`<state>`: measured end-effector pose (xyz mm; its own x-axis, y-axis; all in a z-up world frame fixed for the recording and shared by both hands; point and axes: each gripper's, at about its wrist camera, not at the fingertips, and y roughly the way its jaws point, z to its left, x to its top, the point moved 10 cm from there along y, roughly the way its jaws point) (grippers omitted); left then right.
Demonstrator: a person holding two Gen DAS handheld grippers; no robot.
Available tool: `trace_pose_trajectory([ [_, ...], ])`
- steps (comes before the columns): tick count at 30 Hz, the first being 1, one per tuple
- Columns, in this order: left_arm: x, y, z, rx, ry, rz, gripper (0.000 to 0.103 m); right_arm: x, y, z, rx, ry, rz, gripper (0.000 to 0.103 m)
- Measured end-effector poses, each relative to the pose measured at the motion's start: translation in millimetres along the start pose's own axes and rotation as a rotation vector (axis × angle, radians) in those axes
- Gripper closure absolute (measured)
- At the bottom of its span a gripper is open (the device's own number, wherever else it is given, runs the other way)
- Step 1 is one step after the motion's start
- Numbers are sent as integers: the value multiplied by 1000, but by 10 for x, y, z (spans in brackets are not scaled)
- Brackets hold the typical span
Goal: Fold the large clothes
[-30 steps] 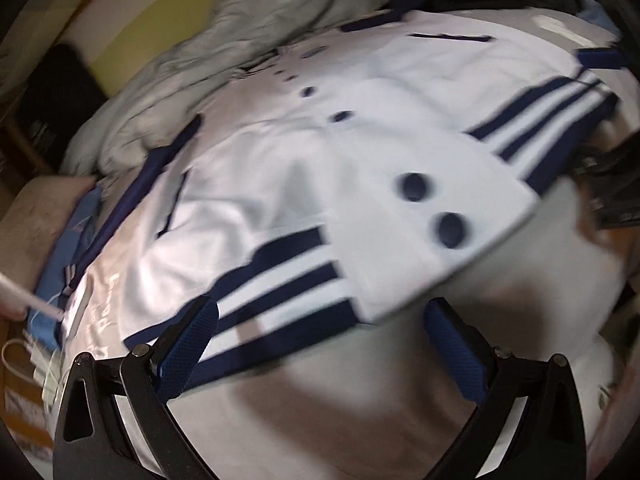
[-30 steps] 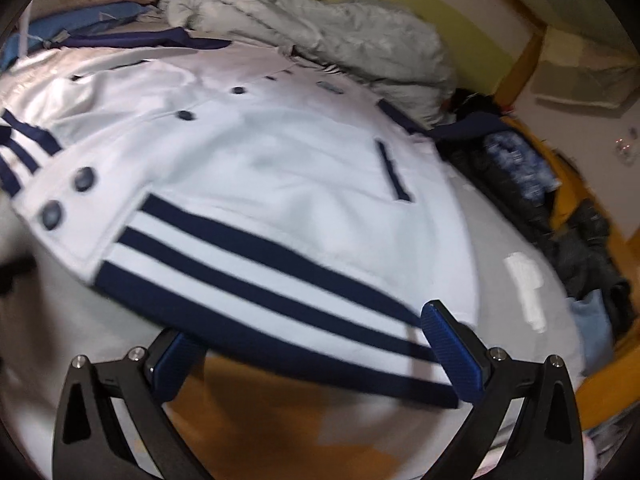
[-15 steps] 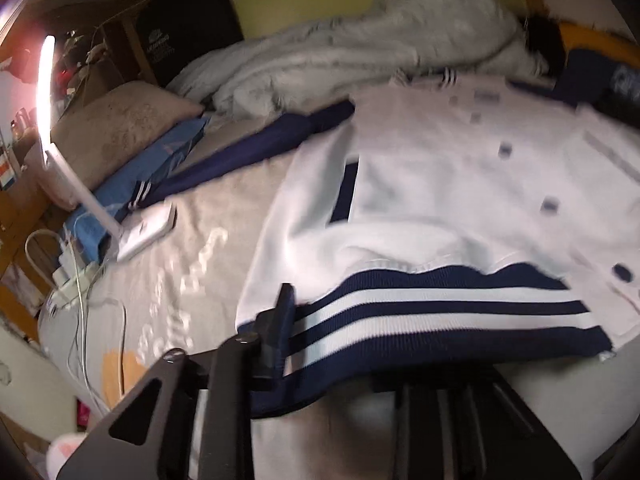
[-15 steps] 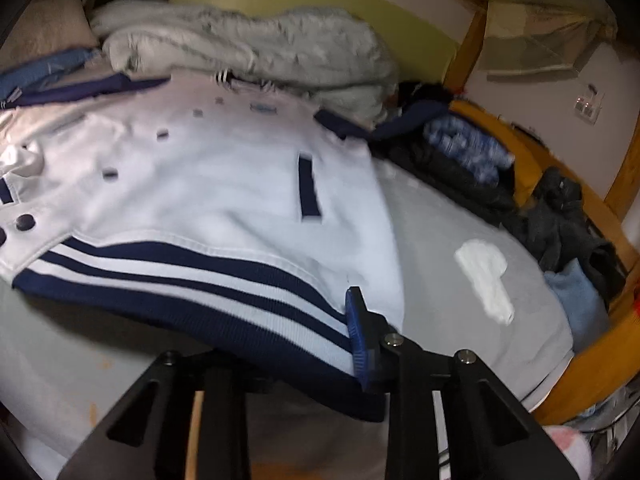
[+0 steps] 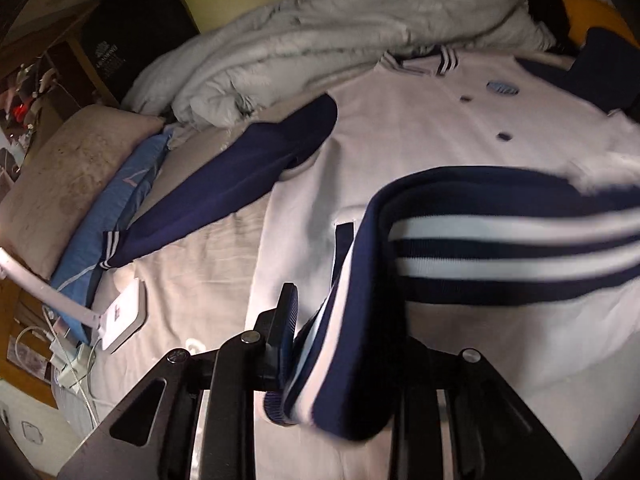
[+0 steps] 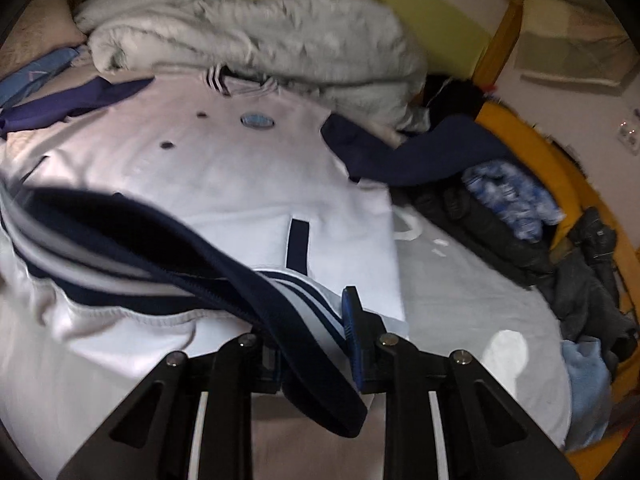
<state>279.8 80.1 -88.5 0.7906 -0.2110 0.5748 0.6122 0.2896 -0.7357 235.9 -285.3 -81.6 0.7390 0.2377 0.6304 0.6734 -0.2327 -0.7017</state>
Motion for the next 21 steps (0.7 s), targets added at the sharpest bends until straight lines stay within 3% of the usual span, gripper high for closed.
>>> trace_pose_trajectory([
  [3, 1, 205, -70, -25, 10, 7, 69, 4, 246, 49, 12, -11, 38, 79],
  [4, 12, 201, -83, -30, 13, -21, 65, 20, 277, 62, 19, -4, 29, 74],
  [5, 20, 154, -75, -33, 10, -62, 45, 52, 271, 54, 23, 9, 8, 68],
  [6, 37, 64, -46, -43, -10, -127, 17, 92, 241, 38, 30, 25, -21, 40],
  [7, 48, -26, -8, -47, -33, -175, 6, 143, 181, 27, 52, 45, -61, 6],
  [8, 63, -122, 35, -58, -56, -214, 0, 192, 100, -12, 65, 74, -106, 0],
  [10, 99, -284, 100, -106, -82, -243, 0, 265, -91, -101, 82, 123, -189, 0],
  [14, 124, -563, 294, -154, -168, -281, 0, 264, -400, -306, 98, 203, -275, 0],
  [21, 11, -712, 441, -123, -187, -292, 0, 83, -531, -714, 68, 338, -258, 0],
])
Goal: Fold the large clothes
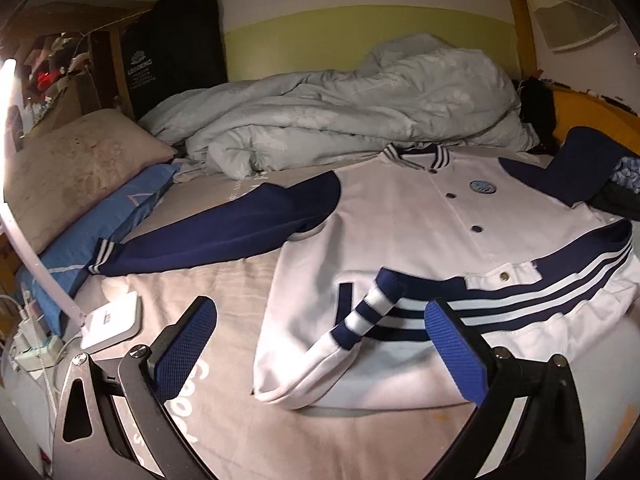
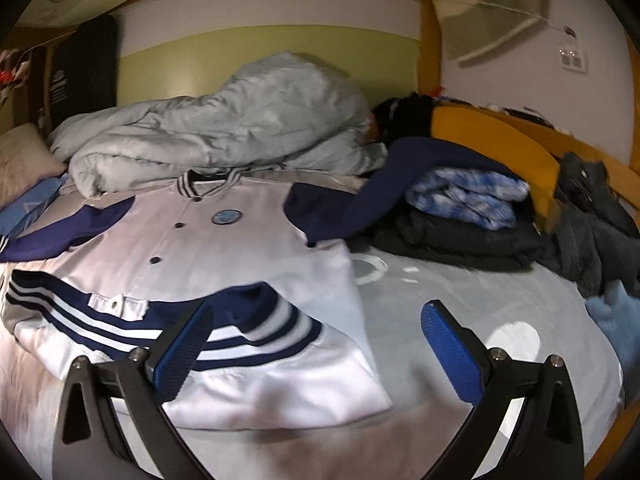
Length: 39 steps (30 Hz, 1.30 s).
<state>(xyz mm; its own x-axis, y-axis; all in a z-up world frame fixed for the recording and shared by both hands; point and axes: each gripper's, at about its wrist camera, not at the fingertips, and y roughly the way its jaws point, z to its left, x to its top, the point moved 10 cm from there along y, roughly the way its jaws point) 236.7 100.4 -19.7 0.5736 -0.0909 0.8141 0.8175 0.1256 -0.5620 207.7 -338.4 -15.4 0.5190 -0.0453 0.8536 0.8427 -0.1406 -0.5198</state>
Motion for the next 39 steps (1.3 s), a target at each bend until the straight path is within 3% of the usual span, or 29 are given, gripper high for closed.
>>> trace_pose_trajectory([
  [5, -183, 282, 71, -40, -27, 75, 0, -152, 185, -2, 36, -27, 97, 0],
  [10, -413, 678, 218, 32, -22, 179, 0, -361, 499, 118, -6, -138, 195, 0],
  [13, -440, 805, 371, 82, -63, 186, 0, -398, 714, 64, -80, -176, 226, 0],
  [16, -444, 890, 545, 118, -123, 190, 0, -389, 913, -117, -158, -150, 240, 0],
  [19, -482, 947, 685, 158, -152, 209, 2, -446, 1029, -293, -164, -69, 280, 0],
  [21, -511, 952, 773, 171, -176, 219, 20, -451, 1020, -345, -161, -50, 283, 0],
  [24, -556, 888, 767, 49, -253, 251, 36, -352, 869, -359, -167, -65, 236, 0],
  [26, -589, 783, 726, -49, -319, 267, 38, -297, 723, -308, -122, -49, 207, 0],
  [28, -642, 698, 669, -99, -351, 307, 38, -281, 534, -244, -30, 5, 196, 0],
  [31, -699, 641, 572, -124, -353, 339, 39, -358, 366, -180, 74, 84, 234, 0],
  [32, -731, 653, 556, -113, -344, 354, 45, -375, 350, -176, 92, 102, 246, 0],
  [36, -860, 767, 469, -109, -305, 416, 85, -458, 328, -188, 135, 177, 282, 4],
  [39, -770, 720, 528, -105, -340, 377, 94, -586, 310, -230, 181, 239, 319, 11],
])
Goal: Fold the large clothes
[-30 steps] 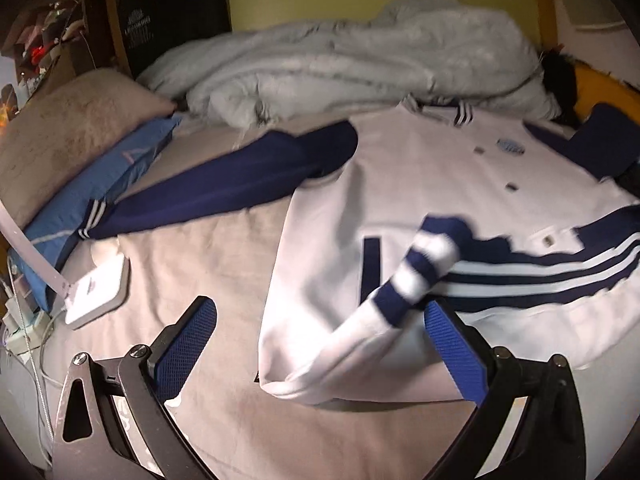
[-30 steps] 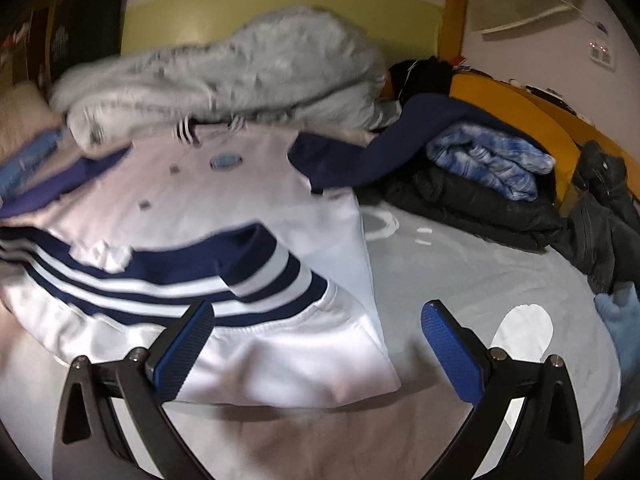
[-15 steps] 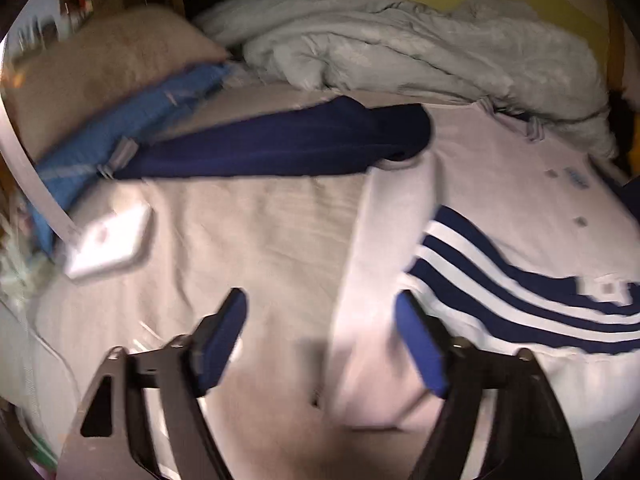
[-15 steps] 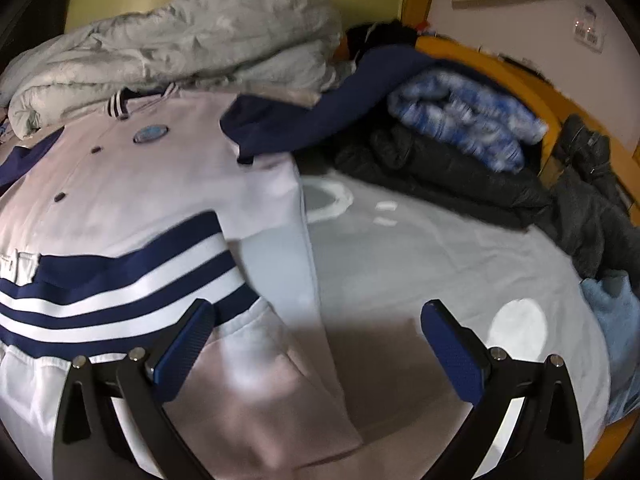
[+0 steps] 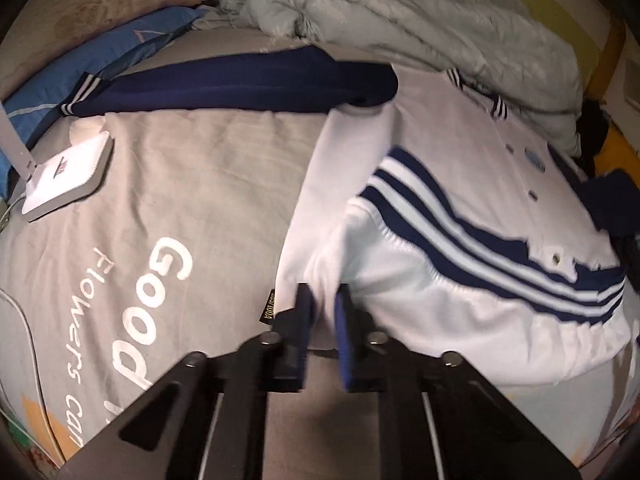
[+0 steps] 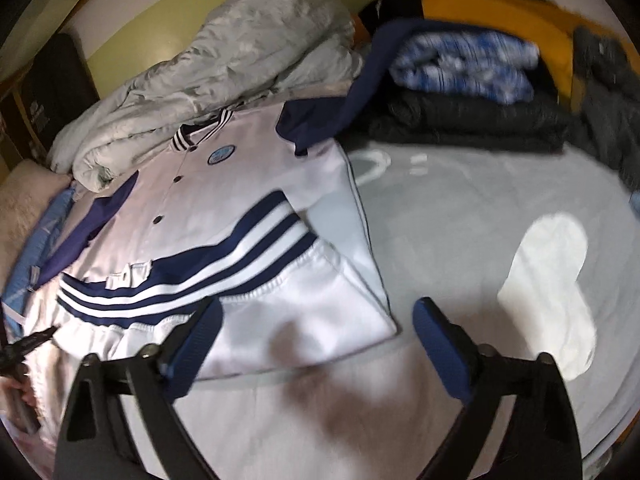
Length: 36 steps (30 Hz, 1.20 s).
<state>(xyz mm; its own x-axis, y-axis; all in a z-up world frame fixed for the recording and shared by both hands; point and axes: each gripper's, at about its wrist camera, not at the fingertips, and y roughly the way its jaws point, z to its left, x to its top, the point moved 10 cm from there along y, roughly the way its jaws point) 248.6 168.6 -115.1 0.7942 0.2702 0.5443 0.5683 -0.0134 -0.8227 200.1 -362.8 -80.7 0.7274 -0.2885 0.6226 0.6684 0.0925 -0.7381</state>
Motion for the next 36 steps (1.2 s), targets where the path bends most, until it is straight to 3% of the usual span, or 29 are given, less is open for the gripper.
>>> trace_pose_trajectory([
  [2, 66, -97, 43, 3, -16, -41, 94, -60, -8, -106, 30, 68, 18, 12],
  [4, 134, -206, 98, 54, -9, -87, 94, -92, 12, -193, 39, 119, 35, 15],
  [7, 235, -345, 269, 247, 58, -171, 98, -126, 80, -269, 39, 156, 61, 23],
  [9, 263, -376, 306, 217, 49, -176, 98, -172, 158, -285, 52, 179, 88, 27],
  [11, 266, -402, 305, 119, -8, -164, 98, -198, 241, -279, 63, 194, 112, 34],
  [14, 262, -453, 248, 68, -11, -169, 98, -176, 287, -278, 37, 182, 103, 58],
  [15, 263, -470, 205, 62, -2, -174, 98, -167, 300, -260, 32, 168, 101, 78],
  [16, 259, -489, 166, 52, 6, -177, 98, -164, 301, -260, 28, 159, 100, 91],
  [18, 231, -504, 98, 16, 9, -169, 93, -129, 264, -246, 33, 153, 72, 94],
  [22, 143, -490, -16, -62, -25, -124, 70, 191, -195, -103, -6, 33, -150, 95],
  [24, 89, -427, -57, -71, -33, -92, 67, 193, -184, -84, -54, -4, -142, 95],
  [26, 42, -359, -90, -55, -26, -67, 66, 48, 35, -190, -141, -1, -45, 95],
  [29, 13, -310, -207, -73, 15, -65, 65, -112, 237, -323, -173, 37, 35, 94],
  [33, 42, -392, -321, -65, 55, -132, 48, -21, 137, -270, -196, -17, -21, 92],
  [36, 33, -447, -450, -9, 156, -166, 47, 55, -21, -218, -217, -19, -107, 87],
])
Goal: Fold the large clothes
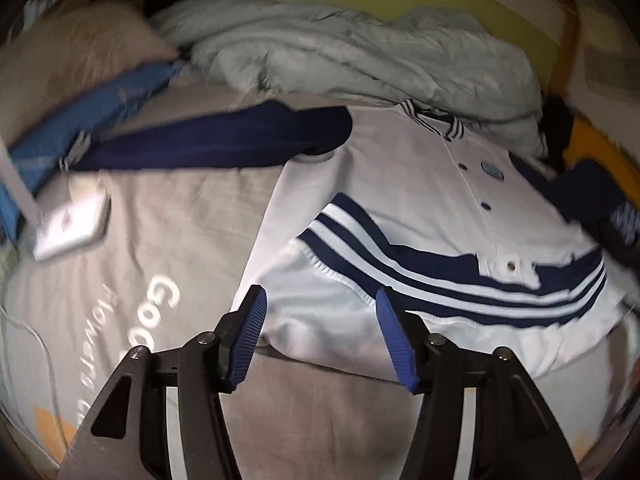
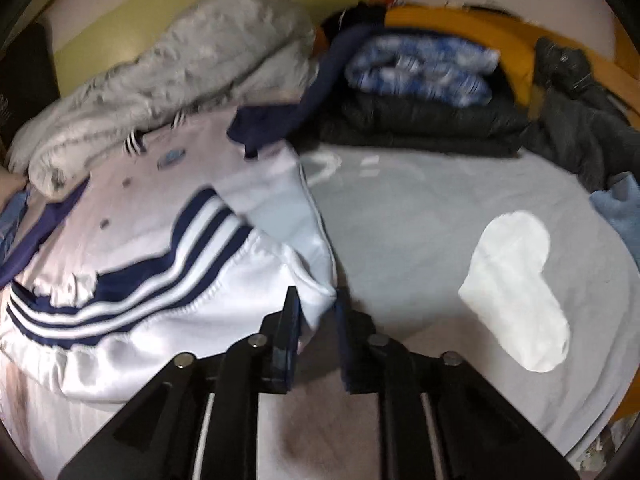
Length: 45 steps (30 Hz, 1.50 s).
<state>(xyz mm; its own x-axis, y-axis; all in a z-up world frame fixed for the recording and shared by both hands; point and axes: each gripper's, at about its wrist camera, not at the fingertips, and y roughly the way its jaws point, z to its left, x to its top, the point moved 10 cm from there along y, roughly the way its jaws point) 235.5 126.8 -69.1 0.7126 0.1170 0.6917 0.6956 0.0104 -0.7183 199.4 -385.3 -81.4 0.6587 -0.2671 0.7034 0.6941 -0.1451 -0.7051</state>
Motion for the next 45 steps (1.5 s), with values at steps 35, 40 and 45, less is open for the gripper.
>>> trace_pose_trajectory([
  [35, -759, 364, -1136, -9, 564, 83, 0, -894, -42, 1580, 31, -810, -70, 3],
  [40, -551, 560, -807, 113, 443, 32, 0, -665, 108, 1374, -81, -734, -93, 3],
  [45, -399, 684, -360, 189, 288, 27, 65, -459, 214, 1090, -183, -657, -108, 44],
])
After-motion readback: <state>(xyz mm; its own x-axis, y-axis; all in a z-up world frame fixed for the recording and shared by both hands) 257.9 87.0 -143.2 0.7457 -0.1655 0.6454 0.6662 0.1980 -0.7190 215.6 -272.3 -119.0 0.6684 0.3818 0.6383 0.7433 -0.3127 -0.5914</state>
